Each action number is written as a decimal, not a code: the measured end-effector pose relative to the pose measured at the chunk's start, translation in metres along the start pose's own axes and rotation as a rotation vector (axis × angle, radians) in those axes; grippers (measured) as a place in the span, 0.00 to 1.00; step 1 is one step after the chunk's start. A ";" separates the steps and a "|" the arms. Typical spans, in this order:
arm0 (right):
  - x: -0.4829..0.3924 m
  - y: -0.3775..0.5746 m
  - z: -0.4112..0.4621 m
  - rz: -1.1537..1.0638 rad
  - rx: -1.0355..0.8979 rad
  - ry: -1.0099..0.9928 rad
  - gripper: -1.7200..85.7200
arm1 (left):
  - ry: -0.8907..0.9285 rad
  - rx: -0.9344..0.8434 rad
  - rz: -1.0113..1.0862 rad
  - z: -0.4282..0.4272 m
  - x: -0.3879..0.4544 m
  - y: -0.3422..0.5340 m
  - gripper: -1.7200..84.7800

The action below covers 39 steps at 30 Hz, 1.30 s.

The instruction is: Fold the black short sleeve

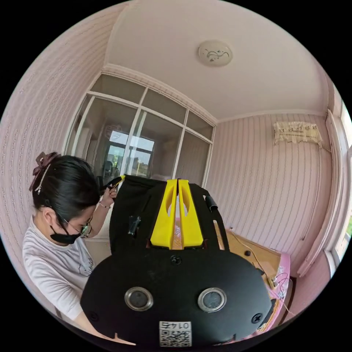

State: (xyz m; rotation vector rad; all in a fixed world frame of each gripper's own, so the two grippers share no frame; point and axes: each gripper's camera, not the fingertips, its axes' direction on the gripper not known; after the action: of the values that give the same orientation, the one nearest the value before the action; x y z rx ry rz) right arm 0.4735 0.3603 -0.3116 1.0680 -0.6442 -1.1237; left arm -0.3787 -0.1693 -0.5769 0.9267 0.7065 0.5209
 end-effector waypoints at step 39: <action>0.138 0.565 0.246 1.263 -0.951 0.198 0.02 | -0.297 -1.403 -0.445 0.206 -0.121 0.610 0.01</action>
State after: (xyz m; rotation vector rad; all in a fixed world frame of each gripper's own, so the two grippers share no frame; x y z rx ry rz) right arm 0.5339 0.1767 0.2900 -0.1446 -0.3948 -0.1003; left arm -0.3705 -0.0512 0.0675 -0.4653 0.1321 0.3395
